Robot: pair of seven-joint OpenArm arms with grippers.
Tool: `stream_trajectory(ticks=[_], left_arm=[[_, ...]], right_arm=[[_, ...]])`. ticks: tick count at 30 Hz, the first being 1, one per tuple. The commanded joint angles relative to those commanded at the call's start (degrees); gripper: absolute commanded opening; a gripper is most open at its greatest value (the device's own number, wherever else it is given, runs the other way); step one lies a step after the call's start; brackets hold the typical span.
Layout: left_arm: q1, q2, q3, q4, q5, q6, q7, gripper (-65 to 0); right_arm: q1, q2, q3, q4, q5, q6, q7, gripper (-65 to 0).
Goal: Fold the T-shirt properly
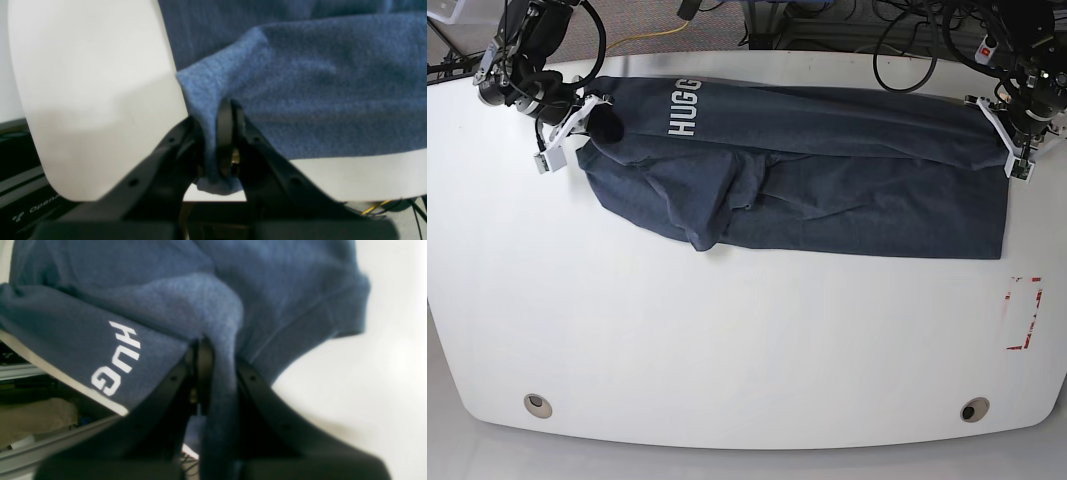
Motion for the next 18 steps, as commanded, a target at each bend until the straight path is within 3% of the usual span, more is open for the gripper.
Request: stream_trajectory(ticks=[18], left_arm=[[0.09, 0.09, 0.00, 0.09, -0.18, 0.00, -0.09, -65.0]], right_arm=[[-0.26, 0.26, 0.09, 0.62, -0.44, 0.00, 0.09, -65.0]])
